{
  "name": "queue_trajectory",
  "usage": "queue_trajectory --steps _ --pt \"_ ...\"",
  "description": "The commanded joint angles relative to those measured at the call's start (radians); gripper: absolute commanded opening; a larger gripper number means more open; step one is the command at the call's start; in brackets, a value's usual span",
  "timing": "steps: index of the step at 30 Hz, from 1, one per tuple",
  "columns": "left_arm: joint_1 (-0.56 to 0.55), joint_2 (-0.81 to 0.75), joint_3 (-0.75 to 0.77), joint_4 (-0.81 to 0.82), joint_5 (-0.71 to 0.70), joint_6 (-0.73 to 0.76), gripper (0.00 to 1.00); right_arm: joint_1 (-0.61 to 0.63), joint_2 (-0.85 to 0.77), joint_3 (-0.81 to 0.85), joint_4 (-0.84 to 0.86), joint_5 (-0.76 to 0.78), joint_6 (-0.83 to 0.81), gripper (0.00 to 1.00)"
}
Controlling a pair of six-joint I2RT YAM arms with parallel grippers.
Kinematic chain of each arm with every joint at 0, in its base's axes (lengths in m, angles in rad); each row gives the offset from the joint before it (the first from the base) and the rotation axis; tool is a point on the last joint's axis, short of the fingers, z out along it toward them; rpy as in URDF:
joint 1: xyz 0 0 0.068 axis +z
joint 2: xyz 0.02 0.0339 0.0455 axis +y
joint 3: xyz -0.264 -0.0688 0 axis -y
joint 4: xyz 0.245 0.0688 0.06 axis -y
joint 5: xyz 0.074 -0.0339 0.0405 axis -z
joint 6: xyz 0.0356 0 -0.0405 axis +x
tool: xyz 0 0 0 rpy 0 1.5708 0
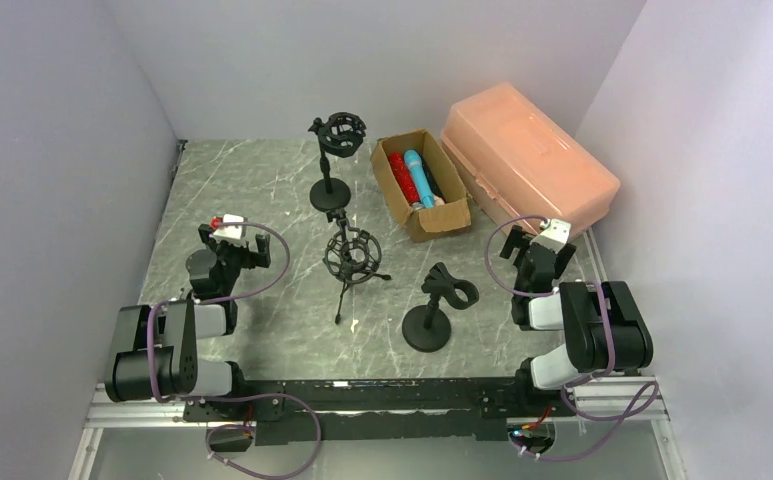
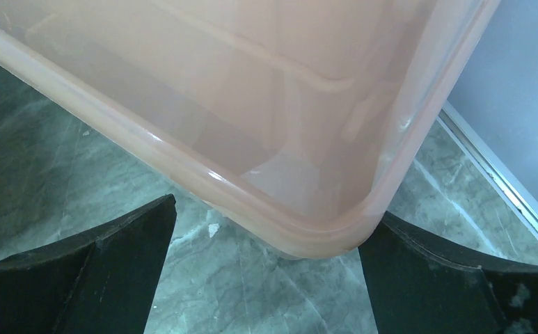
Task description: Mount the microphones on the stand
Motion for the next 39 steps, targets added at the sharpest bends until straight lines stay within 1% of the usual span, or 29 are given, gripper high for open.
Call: queue_trajectory --steps 1,7,9,10,11,12,13,14,15,16,18,20,21,22,23,25,29,31,33,36,39 --pt "-0.003 -0.013 0.004 0.028 -0.004 0.0 0.99 0.004 -0.016 0.018 0.066 -0.013 -0.004 1.0" --pt "-0.003 -0.014 0.006 0.024 -0.004 0.001 0.99 0.004 -0.02 0.017 0.076 -0.009 -0.008 1.0" --pt "-0.005 -0.015 0.009 0.018 -0.003 0.002 0.99 0.005 -0.059 0.042 -0.01 -0.024 -0.011 1.0" --pt "-0.004 -0.018 0.003 0.034 -0.002 0.0 0.99 0.017 -0.09 0.067 -0.069 -0.002 -0.028 1.0" --pt "-0.001 -0.033 0.008 0.017 0.002 0.001 0.99 0.025 -0.129 0.117 -0.208 0.038 -0.007 1.0" --pt "0.002 -0.063 0.036 -0.057 0.01 0.003 0.99 0.027 -0.16 0.197 -0.384 0.055 0.034 1.0" --pt "0.004 -0.104 0.086 -0.201 0.01 0.003 0.99 0.027 -0.173 0.286 -0.551 0.081 0.083 1.0" --pt "0.004 -0.138 0.164 -0.353 0.007 0.006 0.99 0.026 -0.174 0.369 -0.704 0.076 0.12 1.0" --pt "0.004 -0.154 0.248 -0.51 0.014 0.013 0.99 0.025 -0.163 0.451 -0.829 0.045 0.137 1.0" --pt "0.005 -0.159 0.344 -0.634 0.027 0.014 0.99 0.024 -0.15 0.537 -0.947 0.0 0.2 1.0" --pt "0.012 -0.163 0.461 -0.834 0.06 0.005 0.99 0.012 -0.164 0.614 -1.086 -0.159 0.272 1.0" --pt "0.016 -0.168 0.541 -0.951 0.122 0.012 0.99 0.01 -0.202 0.634 -1.128 -0.376 0.289 1.0" --pt "0.018 -0.173 0.573 -0.999 0.154 0.019 0.99 0.011 -0.229 0.631 -1.137 -0.461 0.286 1.0" --pt "0.018 -0.175 0.605 -1.039 0.181 0.026 0.99 0.018 -0.269 0.617 -1.139 -0.516 0.287 1.0" --pt "0.018 -0.178 0.63 -1.065 0.213 0.031 0.99 0.034 -0.307 0.605 -1.158 -0.516 0.296 1.0" --pt "0.018 -0.178 0.69 -1.154 0.288 0.035 0.99 0.081 -0.376 0.593 -1.222 -0.45 0.301 1.0" --pt "0.017 -0.197 0.781 -1.31 0.447 0.085 0.99 0.209 -0.464 0.597 -1.41 -0.224 0.296 1.0" --pt "0.017 -0.214 0.802 -1.361 0.511 0.116 0.99 0.318 -0.501 0.595 -1.469 -0.107 0.321 1.0" --pt "0.017 -0.23 0.818 -1.39 0.547 0.121 0.99 0.414 -0.526 0.597 -1.519 -0.013 0.36 1.0" --pt "0.016 -0.244 0.842 -1.428 0.597 0.122 0.99 0.501 -0.55 0.638 -1.551 0.053 0.374 1.0" --pt "0.006 -0.249 0.867 -1.457 0.642 0.132 0.99 0.512 -0.506 0.744 -1.536 0.05 0.311 1.0"
